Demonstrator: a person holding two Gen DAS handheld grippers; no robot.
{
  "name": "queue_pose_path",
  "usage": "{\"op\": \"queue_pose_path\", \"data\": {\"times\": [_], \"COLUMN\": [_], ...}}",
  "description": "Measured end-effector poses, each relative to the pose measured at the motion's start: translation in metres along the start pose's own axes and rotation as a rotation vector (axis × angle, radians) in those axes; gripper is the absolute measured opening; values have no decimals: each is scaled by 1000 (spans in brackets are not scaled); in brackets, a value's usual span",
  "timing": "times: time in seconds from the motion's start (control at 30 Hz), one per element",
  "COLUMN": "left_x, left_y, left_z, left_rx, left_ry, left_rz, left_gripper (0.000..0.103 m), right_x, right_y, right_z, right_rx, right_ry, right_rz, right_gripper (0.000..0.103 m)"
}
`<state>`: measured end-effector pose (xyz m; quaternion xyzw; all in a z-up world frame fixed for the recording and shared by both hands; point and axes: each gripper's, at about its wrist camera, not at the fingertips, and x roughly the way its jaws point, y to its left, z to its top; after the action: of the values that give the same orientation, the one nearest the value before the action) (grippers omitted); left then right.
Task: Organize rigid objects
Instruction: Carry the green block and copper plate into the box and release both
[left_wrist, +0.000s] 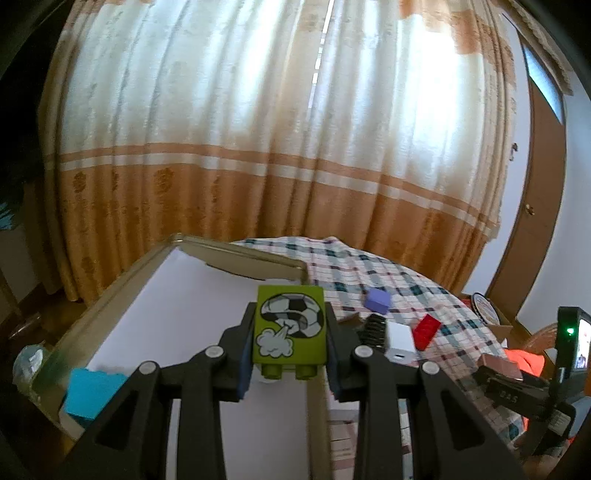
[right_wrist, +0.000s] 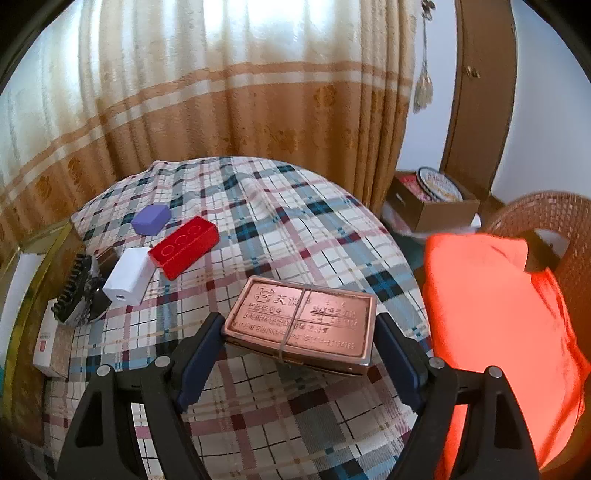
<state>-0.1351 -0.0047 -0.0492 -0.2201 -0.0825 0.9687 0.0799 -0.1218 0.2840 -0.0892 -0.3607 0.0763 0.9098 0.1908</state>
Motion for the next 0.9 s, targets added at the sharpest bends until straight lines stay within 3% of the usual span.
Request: {"op": "queue_pose_path", "data": {"times": [0.17,0.3,0.5,0.9], "left_x": [-1,0,2,1], "left_y": [11,20,35,62], "left_z": [-1,-2,-3,-8], "left_rx": [-25,-43,-90,-224], "left_ry": [-12,-22,-31,-18], "left_rz": [24,52,96,214], "left_gripper": [30,30,30,30], "right_x": [-15,-24,-42,-68], "right_y": [13,22,57,178], "right_z": [0,4,15,8], "right_rx": [-60,-66,-65,-215], "right_ry": [-74,-100,-168,-272], "right_rz": [-9,33,162,455], "right_gripper": [83,83,83,83]}}
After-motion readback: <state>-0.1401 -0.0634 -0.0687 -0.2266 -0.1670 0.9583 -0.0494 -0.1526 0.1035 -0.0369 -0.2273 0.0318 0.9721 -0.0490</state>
